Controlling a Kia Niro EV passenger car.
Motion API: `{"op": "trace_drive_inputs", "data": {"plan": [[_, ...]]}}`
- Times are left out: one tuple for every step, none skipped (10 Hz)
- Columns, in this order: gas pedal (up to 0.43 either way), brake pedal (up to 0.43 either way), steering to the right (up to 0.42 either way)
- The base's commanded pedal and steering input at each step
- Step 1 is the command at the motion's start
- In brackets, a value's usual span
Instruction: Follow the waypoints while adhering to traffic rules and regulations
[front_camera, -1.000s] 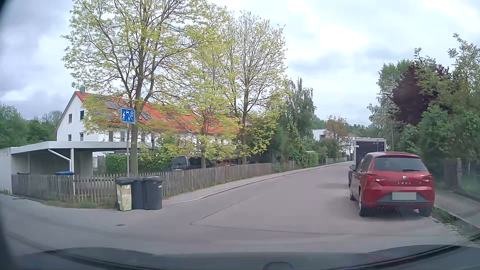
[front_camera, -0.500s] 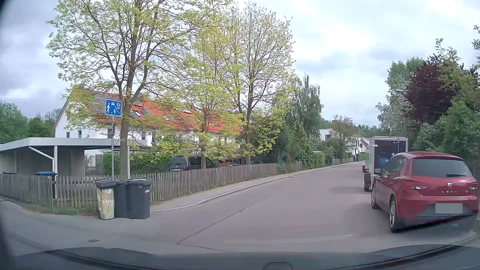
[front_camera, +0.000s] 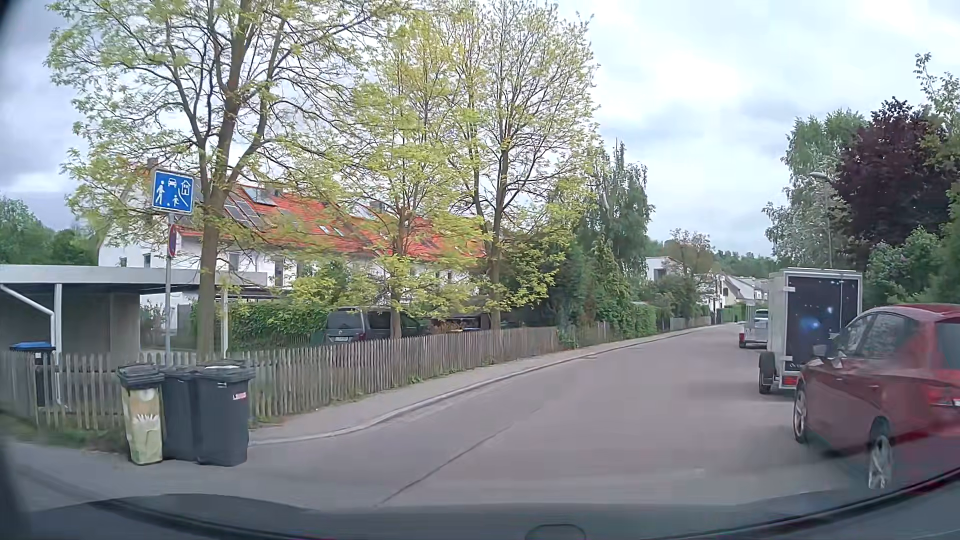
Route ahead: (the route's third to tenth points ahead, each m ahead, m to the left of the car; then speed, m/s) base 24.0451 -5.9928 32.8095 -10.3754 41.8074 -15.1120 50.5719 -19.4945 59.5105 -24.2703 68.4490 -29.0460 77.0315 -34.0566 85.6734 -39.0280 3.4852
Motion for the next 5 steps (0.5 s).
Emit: {"op": "trace_drive_inputs", "data": {"plan": [[0.138, 0.0, 0.047], [0.13, 0.0, 0.066], [0.118, 0.0, 0.089], [0.118, 0.0, 0.104], [0.118, 0.0, 0.121]]}}
